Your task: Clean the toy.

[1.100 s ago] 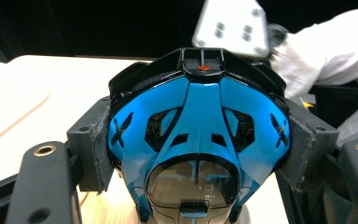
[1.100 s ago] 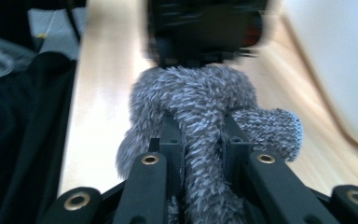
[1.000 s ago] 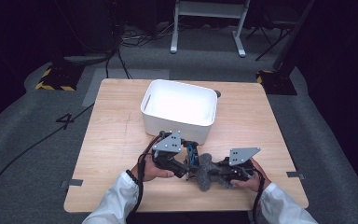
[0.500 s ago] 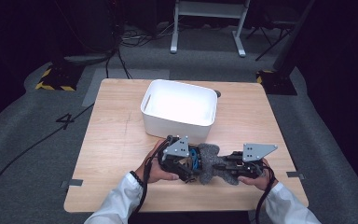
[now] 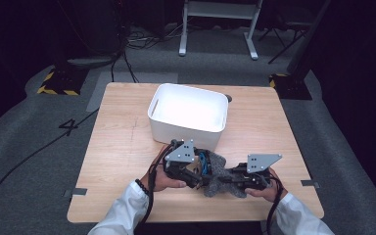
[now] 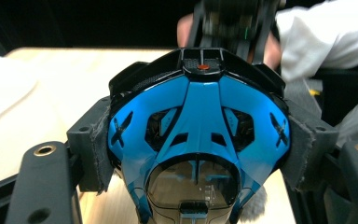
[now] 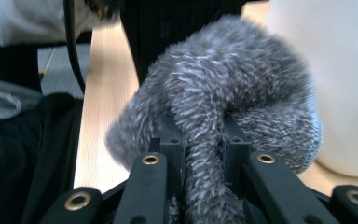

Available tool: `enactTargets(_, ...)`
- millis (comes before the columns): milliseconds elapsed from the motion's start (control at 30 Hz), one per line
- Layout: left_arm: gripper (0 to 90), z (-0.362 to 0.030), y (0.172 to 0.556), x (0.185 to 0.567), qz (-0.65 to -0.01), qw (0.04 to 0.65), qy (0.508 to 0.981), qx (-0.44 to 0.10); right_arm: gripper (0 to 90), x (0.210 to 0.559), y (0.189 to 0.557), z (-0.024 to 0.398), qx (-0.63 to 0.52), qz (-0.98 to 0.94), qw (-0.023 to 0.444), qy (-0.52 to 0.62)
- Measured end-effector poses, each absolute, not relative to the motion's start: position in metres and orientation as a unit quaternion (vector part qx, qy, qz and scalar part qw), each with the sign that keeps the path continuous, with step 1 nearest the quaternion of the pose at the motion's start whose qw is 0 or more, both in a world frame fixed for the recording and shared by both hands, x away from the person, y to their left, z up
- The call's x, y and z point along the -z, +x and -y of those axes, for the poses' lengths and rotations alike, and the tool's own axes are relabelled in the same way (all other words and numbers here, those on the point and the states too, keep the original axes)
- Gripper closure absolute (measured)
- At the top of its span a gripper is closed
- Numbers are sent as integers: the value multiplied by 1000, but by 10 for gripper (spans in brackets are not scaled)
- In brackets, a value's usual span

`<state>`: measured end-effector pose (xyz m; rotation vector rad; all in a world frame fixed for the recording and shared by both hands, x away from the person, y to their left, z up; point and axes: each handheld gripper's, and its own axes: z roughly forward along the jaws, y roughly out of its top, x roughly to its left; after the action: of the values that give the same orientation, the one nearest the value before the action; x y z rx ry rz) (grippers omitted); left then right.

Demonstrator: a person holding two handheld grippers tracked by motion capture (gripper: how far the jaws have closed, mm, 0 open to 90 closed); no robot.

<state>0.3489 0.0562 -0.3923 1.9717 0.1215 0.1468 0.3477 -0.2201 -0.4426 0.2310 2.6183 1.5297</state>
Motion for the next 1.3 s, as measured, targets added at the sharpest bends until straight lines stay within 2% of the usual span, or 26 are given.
enactTargets(400, 257, -66, 347, 380, -53, 578, 812, -65, 761, 476, 348, 197, -423, -903, 27, 67)
enactTargets(733, 257, -74, 344, 386, -59, 544, 834, -74, 747, 480, 369, 235, -412, -901, 45, 129)
enactTargets(1067, 257, -95, 343, 401, -96, 515, 847, -85, 673, 480, 372, 277, -397, -899, 68, 170)
enactTargets(1300, 257, -106, 346, 407, -119, 507, 848, -94, 499, 481, 376, 282, -385, -901, 74, 186)
